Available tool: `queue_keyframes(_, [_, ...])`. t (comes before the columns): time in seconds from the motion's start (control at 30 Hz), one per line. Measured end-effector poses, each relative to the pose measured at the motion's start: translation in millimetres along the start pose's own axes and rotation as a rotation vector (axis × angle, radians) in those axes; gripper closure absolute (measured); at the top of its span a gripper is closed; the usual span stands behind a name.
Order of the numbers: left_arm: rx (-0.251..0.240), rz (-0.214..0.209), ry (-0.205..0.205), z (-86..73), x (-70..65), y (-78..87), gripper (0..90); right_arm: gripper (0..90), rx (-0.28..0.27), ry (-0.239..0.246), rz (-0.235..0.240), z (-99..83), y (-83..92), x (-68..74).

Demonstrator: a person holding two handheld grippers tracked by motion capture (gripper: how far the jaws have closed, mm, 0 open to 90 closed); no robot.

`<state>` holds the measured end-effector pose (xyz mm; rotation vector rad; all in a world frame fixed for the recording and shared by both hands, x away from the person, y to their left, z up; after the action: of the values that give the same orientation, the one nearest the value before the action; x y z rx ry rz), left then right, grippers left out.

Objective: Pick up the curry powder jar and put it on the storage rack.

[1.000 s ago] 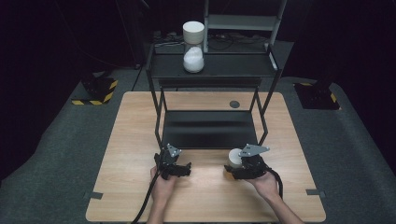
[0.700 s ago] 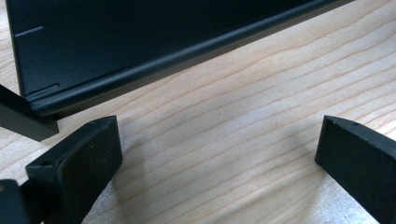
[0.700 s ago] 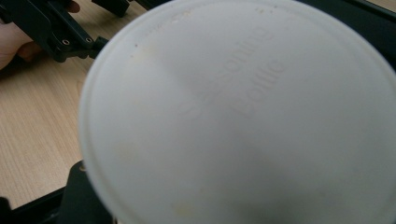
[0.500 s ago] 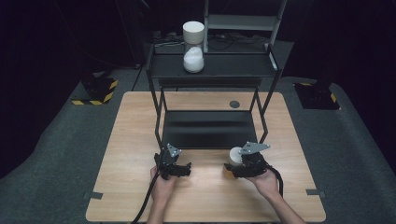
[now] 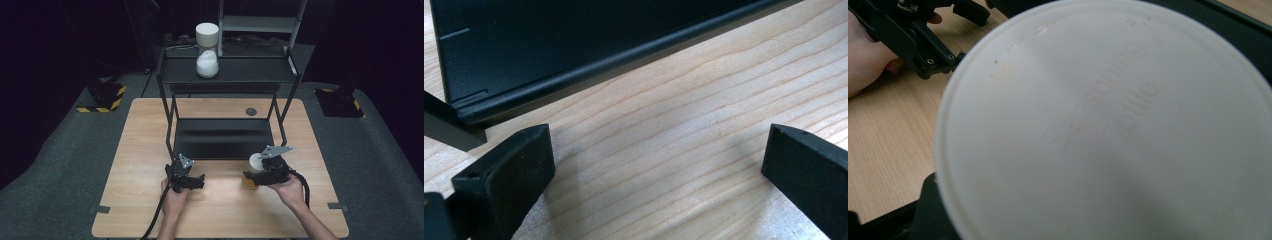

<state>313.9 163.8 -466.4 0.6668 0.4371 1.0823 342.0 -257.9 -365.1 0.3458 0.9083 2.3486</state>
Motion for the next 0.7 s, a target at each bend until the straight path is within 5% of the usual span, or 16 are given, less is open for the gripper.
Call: queue_keyframes(0.7, [0.000, 0.000, 0.000, 0.1, 0.0, 0.0, 0.5, 33.6, -0.037, 0.005, -0.005, 28.8, 31.3, -12.2])
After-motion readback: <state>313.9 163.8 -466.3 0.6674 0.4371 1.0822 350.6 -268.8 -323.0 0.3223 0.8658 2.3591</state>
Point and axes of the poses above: each handheld gripper's, and its own axes: y roughly backward along the jaws, z roughly out of its top, x roughly to its left, the point moved 2 cm from there along -y, roughly forward along the jaws, and after that the axes turned 1 degree about -x, right-handed, at the moved point
